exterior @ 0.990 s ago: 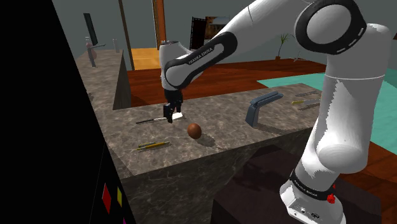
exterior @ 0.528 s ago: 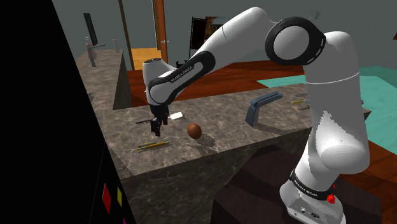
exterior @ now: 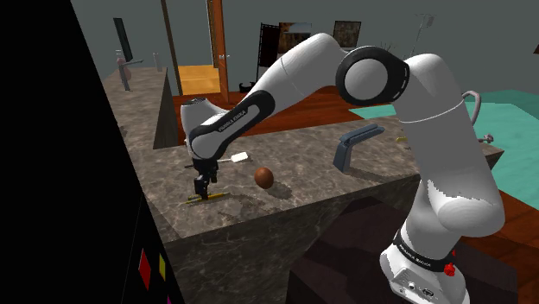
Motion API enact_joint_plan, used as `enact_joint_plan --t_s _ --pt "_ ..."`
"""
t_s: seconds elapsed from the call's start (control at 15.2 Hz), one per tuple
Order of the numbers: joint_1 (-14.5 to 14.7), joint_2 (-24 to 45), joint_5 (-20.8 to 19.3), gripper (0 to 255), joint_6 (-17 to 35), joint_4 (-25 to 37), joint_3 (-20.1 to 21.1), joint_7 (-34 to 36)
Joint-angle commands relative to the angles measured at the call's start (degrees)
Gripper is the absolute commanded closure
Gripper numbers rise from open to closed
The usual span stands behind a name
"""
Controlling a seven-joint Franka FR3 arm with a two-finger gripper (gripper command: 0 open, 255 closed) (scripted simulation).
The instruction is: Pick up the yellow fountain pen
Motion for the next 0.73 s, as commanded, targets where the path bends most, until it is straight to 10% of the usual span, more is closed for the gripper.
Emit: enact_joint_plan --t_s 0.0,0.26,0.33,0.66 --pt "0.01 0.98 -0.18 0 1.14 -0.16 -0.14 0.0" --pt "0.12 2.24 -0.41 0 2.47 -0.23 -0.31 0.14" --pt "0.14 2.28 -0.41 255 2.43 -0.15 -0.31 0.16" --pt "0.15 2.32 -0.42 255 2.43 -0.1 -0.31 0.16"
